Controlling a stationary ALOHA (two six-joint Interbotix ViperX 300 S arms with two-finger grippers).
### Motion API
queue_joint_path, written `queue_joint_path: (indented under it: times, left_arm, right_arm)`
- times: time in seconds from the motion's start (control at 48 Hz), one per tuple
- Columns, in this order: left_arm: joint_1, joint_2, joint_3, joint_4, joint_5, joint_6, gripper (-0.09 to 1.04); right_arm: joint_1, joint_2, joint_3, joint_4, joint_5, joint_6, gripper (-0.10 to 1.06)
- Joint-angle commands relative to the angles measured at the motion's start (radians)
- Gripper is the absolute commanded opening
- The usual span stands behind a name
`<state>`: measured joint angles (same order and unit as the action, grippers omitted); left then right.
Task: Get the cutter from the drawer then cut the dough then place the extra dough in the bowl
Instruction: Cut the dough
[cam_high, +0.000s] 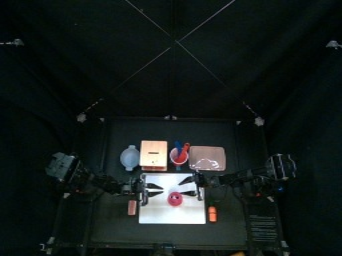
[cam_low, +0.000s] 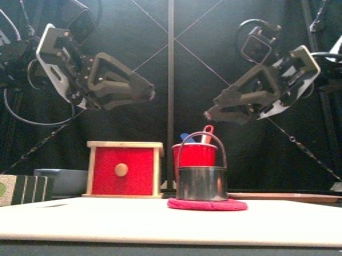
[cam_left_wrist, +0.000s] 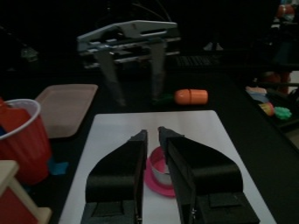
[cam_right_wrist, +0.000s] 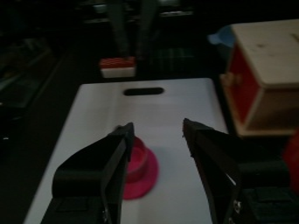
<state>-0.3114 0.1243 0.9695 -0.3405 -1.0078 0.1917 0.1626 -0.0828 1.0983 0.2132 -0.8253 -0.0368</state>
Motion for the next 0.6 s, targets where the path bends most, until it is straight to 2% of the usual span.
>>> queue_joint_path:
  times: [0.021,0.167,0.292,0.458,0.604]
  left_arm:
    - [0.003,0.029,-0.051,0.005,-0.011,0.002,0.61]
    - [0.005,0.084,-0.092,0.006,-0.008,0.002,0.61]
    - [0.005,0.115,-0.114,0.005,-0.006,0.002,0.63]
    - [0.006,0.123,-0.121,0.014,0.012,0.002,0.67]
    - [0.005,0.118,-0.118,0.020,0.044,-0.002,0.76]
  right_arm:
    - [0.104,0.011,-0.017,0.143,-0.018,-0.043,0.84]
    - [0.172,0.098,-0.057,0.202,-0.069,-0.046,0.84]
    - [0.179,0.170,-0.083,0.235,-0.124,-0.046,0.84]
    - [0.184,0.222,-0.117,0.235,-0.150,-0.046,0.84]
    - [0.195,0.225,-0.118,0.235,-0.150,-0.044,0.84]
